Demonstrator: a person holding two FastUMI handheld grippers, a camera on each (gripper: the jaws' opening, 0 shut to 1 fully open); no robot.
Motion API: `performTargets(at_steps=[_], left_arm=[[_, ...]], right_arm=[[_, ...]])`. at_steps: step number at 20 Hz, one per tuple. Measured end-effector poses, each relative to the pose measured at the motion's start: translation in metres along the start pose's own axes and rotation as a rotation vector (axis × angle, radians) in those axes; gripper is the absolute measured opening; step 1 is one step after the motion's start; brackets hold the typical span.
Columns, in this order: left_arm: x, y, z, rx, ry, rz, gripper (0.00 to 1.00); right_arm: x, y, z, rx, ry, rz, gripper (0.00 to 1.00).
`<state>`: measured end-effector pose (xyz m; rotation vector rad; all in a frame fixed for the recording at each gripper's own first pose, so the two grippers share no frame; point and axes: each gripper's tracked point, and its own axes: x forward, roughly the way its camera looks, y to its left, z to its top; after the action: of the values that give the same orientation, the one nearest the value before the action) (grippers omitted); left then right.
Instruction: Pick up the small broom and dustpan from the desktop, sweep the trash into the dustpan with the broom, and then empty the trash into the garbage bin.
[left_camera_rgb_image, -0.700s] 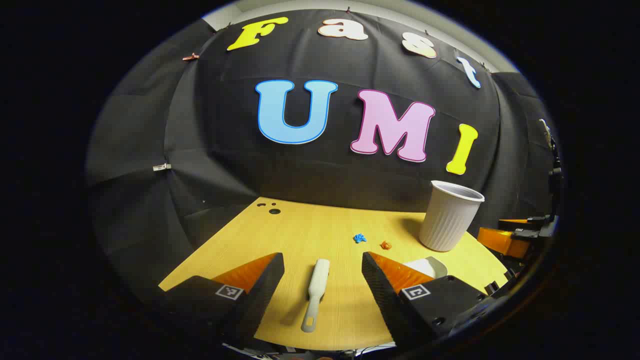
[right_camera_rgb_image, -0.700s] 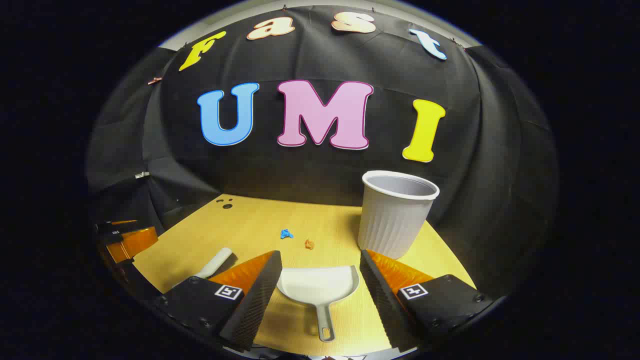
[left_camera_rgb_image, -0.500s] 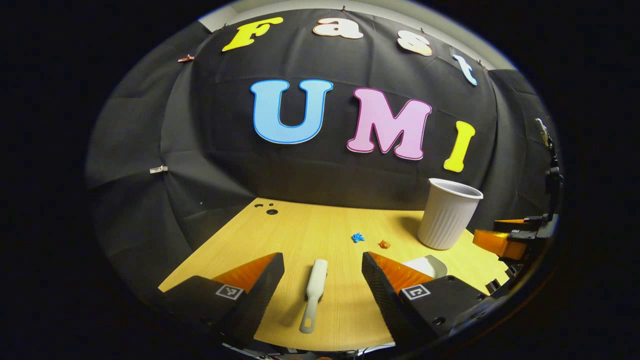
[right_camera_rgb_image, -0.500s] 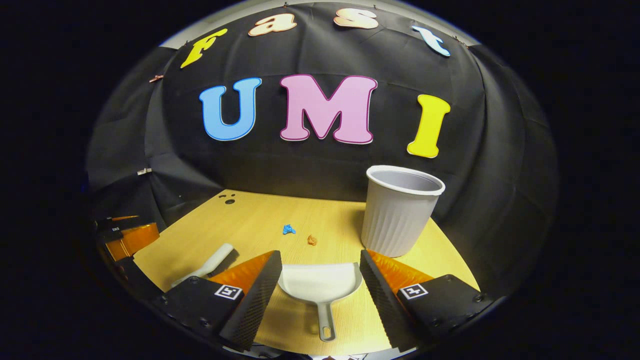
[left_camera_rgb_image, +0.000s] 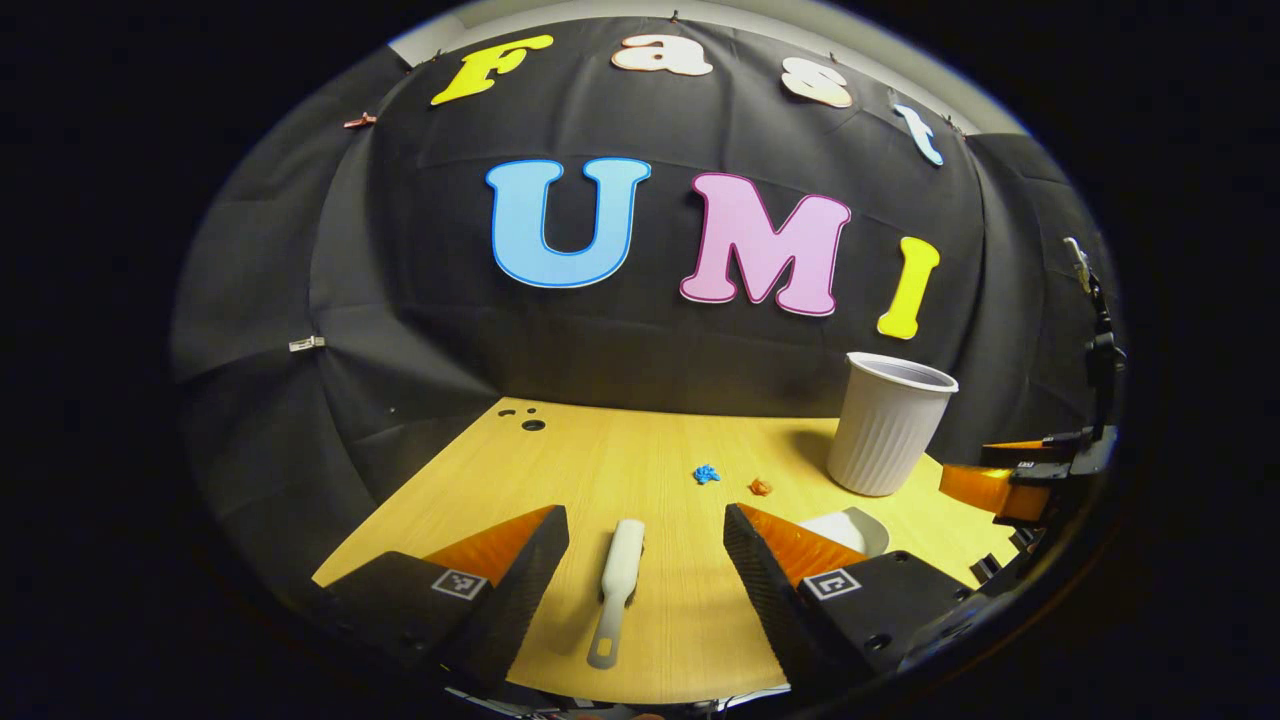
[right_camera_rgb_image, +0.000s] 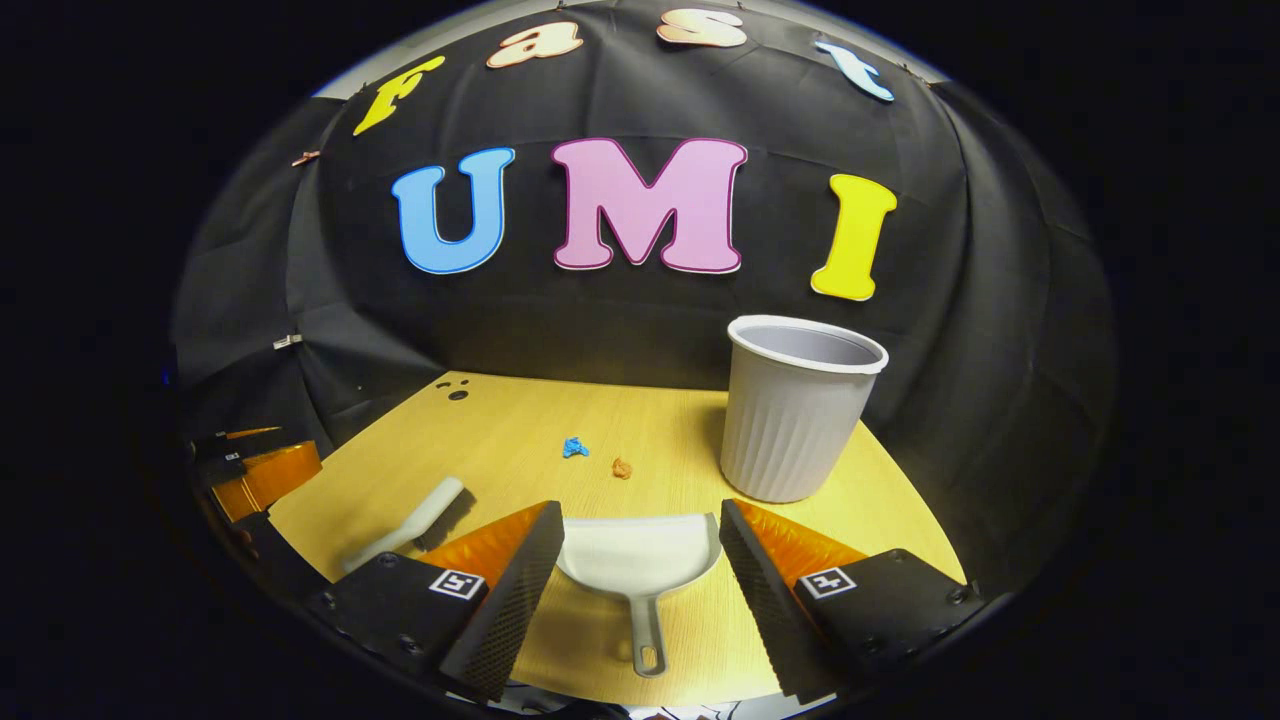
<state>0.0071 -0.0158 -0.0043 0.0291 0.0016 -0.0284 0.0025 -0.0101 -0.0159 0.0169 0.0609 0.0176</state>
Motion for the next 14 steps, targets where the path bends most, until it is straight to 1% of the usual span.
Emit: performTargets(at_steps=[7, 11, 14], left_arm=[[0.011, 0.005, -0.009, -0.014, 0.045, -0.008, 0.99], [0.026, 0.013, -0.029, -0.051, 0.129, 0.000, 0.99], [0.042, 0.022, -0.047, -0.056, 0.200, 0.018, 0.99]], right_arm=[[0.002, -0.005, -0.013, 0.010, 0.048, 0.008, 0.98], [0.008, -0.004, -0.018, 0.016, 0.069, 0.014, 0.98], [0.011, -0.001, -0.022, 0.020, 0.085, 0.026, 0.98]])
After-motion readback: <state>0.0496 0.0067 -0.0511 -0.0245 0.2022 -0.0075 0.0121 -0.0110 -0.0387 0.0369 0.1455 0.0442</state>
